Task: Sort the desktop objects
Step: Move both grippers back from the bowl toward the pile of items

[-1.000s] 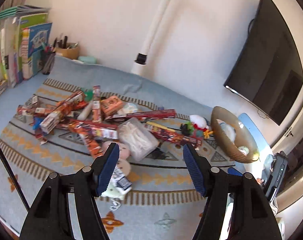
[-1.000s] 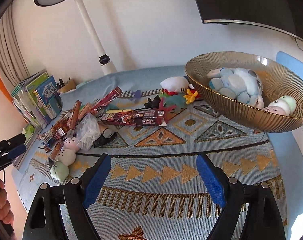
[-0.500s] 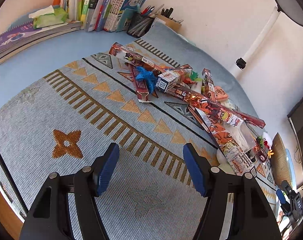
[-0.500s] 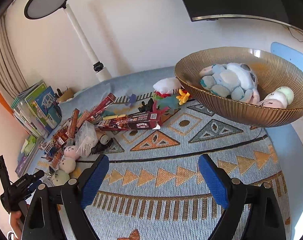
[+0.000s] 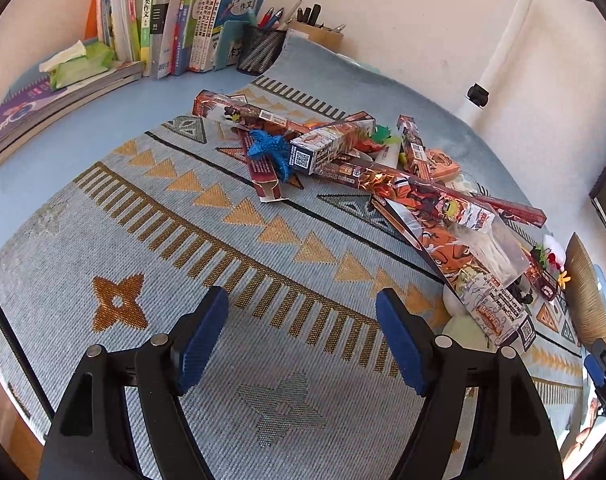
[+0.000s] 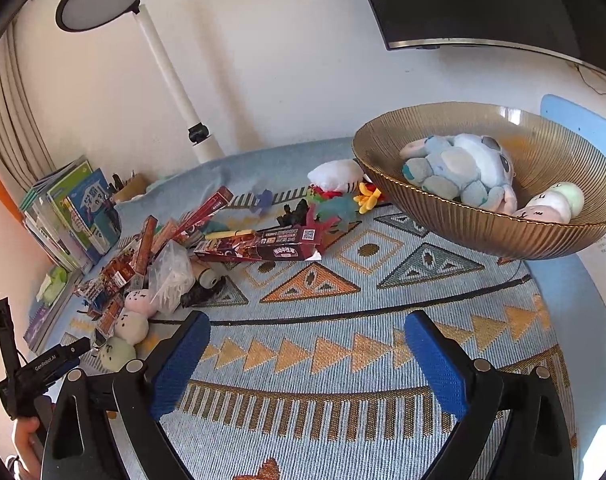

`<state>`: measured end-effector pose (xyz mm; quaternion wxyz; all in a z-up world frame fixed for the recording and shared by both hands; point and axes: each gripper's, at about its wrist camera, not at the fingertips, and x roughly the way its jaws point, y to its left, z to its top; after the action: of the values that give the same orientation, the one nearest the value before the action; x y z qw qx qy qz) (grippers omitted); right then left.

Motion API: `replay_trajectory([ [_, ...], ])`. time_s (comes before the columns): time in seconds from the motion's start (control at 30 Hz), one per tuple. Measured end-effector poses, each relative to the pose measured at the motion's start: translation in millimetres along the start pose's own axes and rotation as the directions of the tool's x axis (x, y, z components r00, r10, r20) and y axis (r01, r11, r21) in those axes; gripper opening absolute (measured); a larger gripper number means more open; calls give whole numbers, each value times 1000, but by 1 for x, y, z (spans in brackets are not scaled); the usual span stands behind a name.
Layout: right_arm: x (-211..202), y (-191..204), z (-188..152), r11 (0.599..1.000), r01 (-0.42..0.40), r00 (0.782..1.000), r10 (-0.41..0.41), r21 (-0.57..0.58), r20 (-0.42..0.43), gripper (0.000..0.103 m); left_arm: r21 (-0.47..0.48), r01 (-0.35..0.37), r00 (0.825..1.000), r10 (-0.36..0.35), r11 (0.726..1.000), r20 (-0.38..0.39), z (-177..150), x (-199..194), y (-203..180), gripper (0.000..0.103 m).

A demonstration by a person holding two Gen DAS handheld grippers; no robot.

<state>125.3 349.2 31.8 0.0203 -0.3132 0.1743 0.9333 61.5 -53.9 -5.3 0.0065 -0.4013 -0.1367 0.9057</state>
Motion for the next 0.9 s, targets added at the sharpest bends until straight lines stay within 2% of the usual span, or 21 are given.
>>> replay_trajectory([
  [0.77,-1,3,-1,999,48,999,-48,-9,12,98,-62,82,997,-80,995,20,0,-6,10,75],
  [0.83,-1,2,0,999,50,999,-50,-6,12,98,-78,116,993,-115,990,14,-1,-9,11,75],
  [0.9,0,2,0,998,55,998,-54,-5,7,98,-99,182,983,-183,978,1,-4,-12,10,75],
])
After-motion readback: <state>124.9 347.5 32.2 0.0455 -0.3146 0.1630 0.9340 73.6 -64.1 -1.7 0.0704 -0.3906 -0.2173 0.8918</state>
